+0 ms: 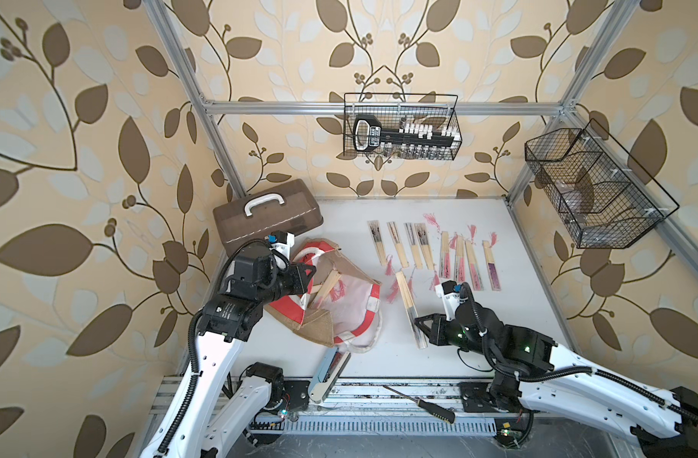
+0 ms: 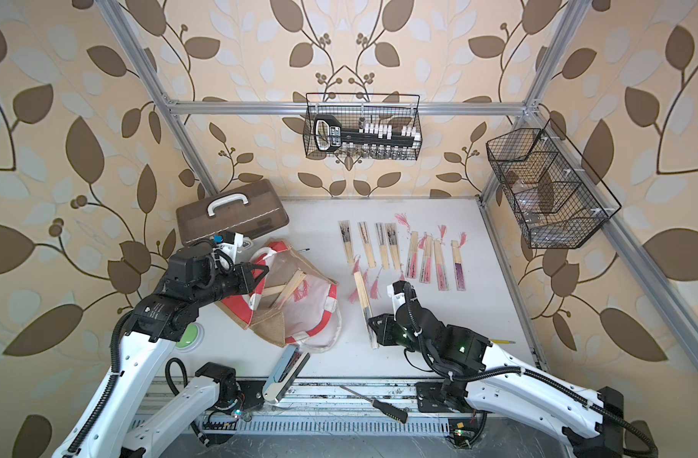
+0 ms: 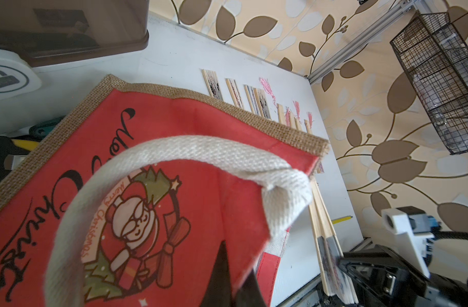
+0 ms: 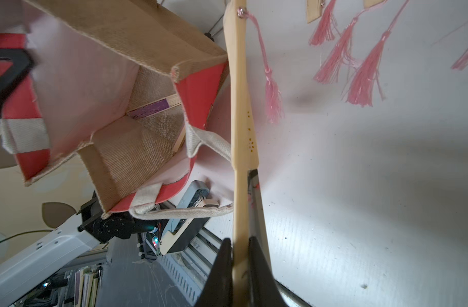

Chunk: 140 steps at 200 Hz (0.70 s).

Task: Take out the folding fans from the tote bags
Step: Place the folding fan at the center of the board.

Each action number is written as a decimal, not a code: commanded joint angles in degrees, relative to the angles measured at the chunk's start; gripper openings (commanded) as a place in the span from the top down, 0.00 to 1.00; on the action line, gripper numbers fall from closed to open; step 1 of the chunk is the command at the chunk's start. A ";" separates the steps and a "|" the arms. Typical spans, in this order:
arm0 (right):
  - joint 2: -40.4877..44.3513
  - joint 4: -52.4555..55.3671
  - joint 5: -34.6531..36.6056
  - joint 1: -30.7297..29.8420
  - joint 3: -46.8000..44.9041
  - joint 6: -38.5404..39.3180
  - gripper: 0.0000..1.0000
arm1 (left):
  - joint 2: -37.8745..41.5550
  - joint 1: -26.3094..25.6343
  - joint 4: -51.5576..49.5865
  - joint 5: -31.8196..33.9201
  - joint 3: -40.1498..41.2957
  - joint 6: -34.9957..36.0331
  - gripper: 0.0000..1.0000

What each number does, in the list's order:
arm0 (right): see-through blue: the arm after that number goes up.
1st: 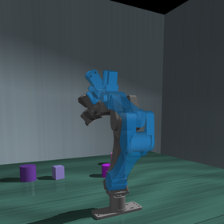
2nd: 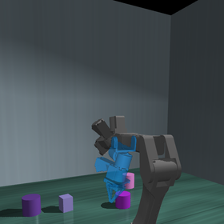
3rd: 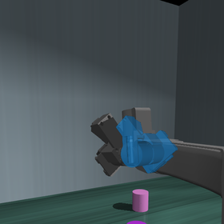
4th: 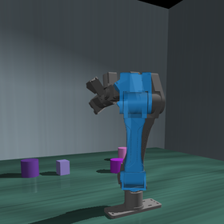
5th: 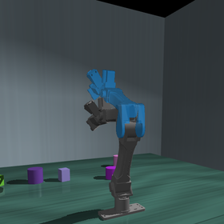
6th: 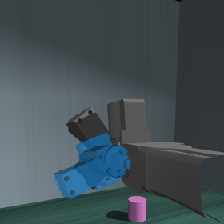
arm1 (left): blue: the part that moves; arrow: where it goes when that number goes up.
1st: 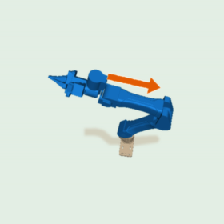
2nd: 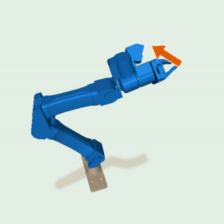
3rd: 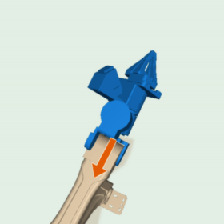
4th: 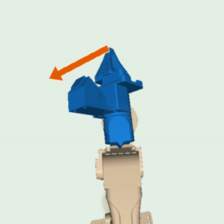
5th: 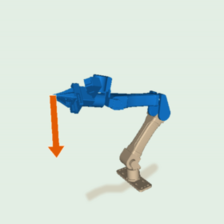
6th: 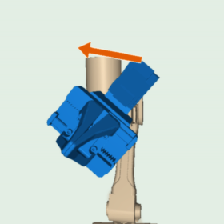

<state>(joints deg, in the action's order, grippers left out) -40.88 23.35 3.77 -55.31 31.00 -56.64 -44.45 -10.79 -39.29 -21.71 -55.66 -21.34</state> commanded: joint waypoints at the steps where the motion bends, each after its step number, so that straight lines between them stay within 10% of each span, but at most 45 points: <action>1: -3.00 -8.82 -5.41 1.74 -3.01 -1.69 0.87 | 1.31 0.42 1.76 0.86 -1.21 1.44 1.00; 140: -29.65 -36.47 -10.51 6.78 -9.53 -6.23 0.87 | 0.86 0.42 1.93 0.44 -1.07 1.41 1.00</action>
<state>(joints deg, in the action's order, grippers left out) -67.48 -5.93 -5.02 -49.45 22.57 -60.53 -44.21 -10.79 -39.31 -20.75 -55.66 -21.17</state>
